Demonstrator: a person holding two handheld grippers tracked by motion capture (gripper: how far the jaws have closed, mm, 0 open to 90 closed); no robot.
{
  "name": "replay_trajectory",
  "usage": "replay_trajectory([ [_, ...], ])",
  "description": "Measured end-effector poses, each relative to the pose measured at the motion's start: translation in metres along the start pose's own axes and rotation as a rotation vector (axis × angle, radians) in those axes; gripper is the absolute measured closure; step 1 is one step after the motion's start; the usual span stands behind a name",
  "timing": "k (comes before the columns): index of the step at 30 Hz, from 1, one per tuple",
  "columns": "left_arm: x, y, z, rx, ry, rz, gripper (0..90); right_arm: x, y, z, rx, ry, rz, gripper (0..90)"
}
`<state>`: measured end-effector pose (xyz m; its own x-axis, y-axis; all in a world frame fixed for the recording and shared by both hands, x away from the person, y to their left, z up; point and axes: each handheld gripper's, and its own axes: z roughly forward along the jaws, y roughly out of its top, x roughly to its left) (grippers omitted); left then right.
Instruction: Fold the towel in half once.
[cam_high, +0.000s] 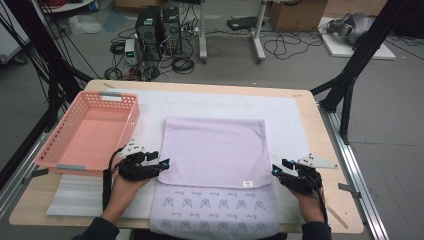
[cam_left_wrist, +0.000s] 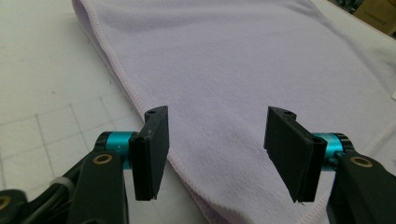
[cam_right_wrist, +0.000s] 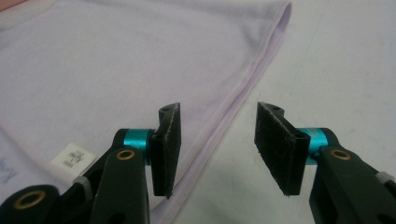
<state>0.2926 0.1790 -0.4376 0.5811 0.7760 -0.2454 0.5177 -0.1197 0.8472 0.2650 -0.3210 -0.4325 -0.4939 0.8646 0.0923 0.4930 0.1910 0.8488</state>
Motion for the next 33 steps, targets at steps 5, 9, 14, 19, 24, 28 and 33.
replay_trajectory([
  [5, -0.005, -0.01, -0.012, -0.01, 0.019, -0.027, 31.8, 0.013, -0.01, -0.006, 0.028, -0.001, -0.017, 50.9],
  [9, -0.009, -0.017, -0.015, 0.016, 0.01, -0.025, 32.4, 0.022, -0.016, -0.008, 0.044, 0.01, -0.026, 51.1],
  [14, -0.016, -0.024, -0.015, 0.066, -0.002, -0.009, 52.3, 0.03, -0.018, -0.011, 0.046, 0.015, -0.044, 50.9],
  [19, -0.018, -0.026, -0.015, 0.093, 0.04, 0.008, 66.2, 0.032, -0.02, -0.011, 0.059, 0.015, -0.056, 50.9],
  [24, -0.02, -0.028, -0.014, 0.09, 0.041, 0.02, 84.7, 0.036, -0.021, 0.0, 0.117, 0.046, -0.056, 55.8],
  [28, -0.022, -0.026, -0.017, 0.05, 0.034, 0.024, 86.8, 0.037, -0.022, 0.006, 0.137, 0.04, -0.093, 79.5],
  [33, -0.022, -0.026, -0.021, 0.026, 0.012, 0.018, 86.9, 0.039, -0.02, 0.002, 0.138, 0.025, -0.136, 84.7],
])
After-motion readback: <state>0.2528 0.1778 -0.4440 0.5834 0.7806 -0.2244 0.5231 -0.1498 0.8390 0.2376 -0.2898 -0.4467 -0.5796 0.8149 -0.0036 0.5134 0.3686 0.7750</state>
